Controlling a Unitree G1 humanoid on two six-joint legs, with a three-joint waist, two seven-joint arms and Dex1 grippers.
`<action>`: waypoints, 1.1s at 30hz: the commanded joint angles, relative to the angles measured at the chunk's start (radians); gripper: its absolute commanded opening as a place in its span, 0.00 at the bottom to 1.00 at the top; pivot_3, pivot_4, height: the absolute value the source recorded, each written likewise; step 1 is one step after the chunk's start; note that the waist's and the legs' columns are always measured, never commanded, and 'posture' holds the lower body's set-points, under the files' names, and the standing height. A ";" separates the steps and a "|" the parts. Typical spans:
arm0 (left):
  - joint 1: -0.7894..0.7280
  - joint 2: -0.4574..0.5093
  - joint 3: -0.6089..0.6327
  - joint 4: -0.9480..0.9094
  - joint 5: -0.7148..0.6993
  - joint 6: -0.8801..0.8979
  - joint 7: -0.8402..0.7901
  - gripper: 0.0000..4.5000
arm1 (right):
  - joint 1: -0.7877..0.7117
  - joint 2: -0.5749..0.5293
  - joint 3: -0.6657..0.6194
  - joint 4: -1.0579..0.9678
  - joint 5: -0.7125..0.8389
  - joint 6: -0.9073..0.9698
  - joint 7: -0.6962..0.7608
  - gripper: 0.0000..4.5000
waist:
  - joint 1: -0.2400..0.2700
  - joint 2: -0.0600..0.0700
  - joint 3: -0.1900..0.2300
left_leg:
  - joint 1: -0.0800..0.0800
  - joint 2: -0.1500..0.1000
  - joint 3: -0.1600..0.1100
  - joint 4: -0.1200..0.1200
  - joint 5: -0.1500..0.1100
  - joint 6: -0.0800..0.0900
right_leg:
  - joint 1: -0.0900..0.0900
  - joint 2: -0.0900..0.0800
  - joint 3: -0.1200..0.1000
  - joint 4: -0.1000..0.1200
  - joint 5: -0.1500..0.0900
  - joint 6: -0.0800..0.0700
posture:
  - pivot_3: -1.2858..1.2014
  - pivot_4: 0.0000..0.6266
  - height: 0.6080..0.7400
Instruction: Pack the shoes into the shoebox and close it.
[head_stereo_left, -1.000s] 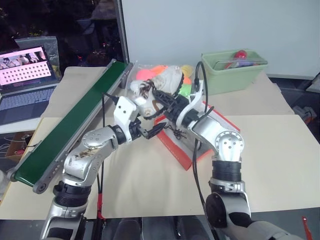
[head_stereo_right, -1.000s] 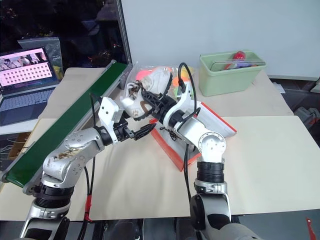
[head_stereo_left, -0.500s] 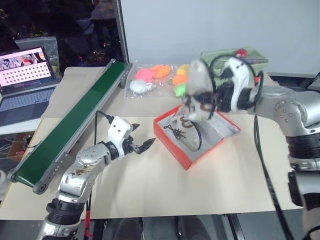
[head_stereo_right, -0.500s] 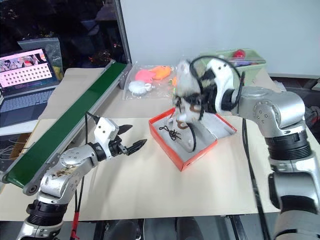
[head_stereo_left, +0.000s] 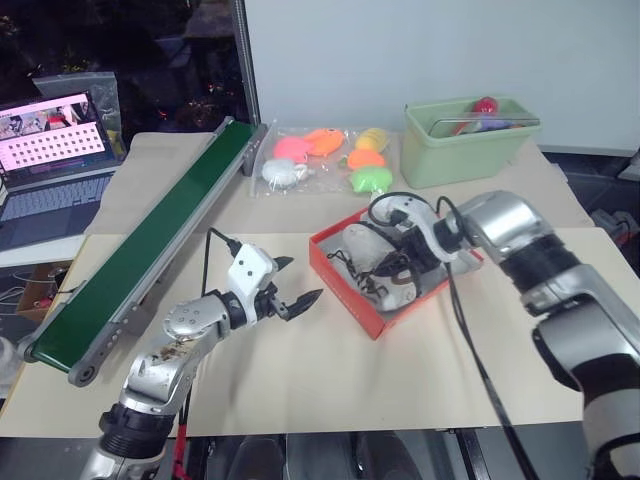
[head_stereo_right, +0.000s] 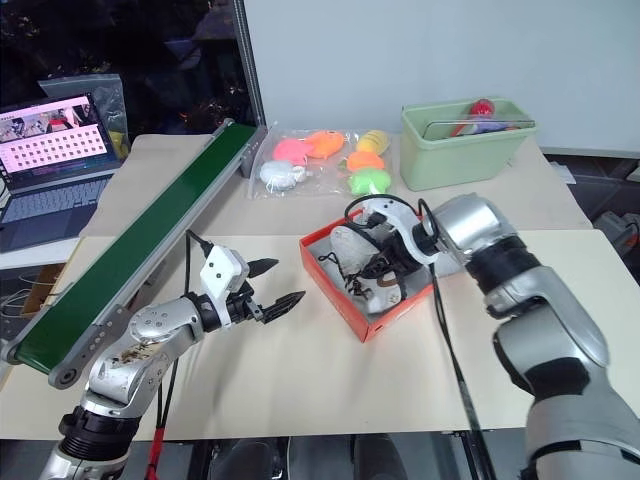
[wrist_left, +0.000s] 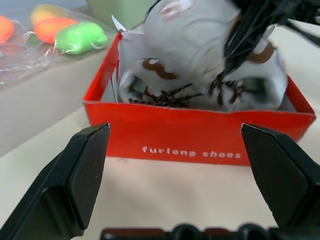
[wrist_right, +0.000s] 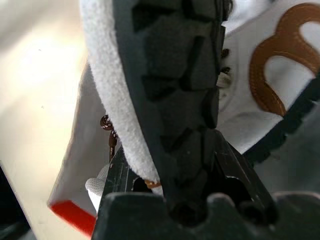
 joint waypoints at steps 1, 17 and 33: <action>-0.006 -0.005 0.001 -0.040 0.005 -0.025 0.000 0.99 | -0.047 0.075 -0.008 0.145 -0.081 -0.067 0.030 0.22 | -0.003 -0.001 0.000 | 0.002 0.000 0.000 0.000 0.000 0.000 | 0.002 0.000 0.000 0.000 0.000 0.000 | 0.52 0.24 0.92; -0.024 -0.018 0.000 -0.034 0.015 -0.028 0.002 1.00 | -0.097 0.210 -0.091 0.439 -0.331 -0.284 -0.016 0.83 | -0.003 -0.005 -0.004 | 0.024 0.000 0.001 0.000 0.000 -0.001 | 0.023 0.001 0.000 0.001 -0.001 0.001 | 0.52 0.24 0.92; -0.077 -0.030 -0.013 0.018 0.016 -0.039 -0.025 1.00 | -0.051 0.142 -0.373 0.118 -0.247 -0.026 -0.131 0.90 | 0.000 -0.004 -0.003 | 0.002 0.000 0.000 -0.002 0.000 -0.001 | 0.001 -0.001 0.000 0.002 0.000 0.000 | 0.52 0.24 0.92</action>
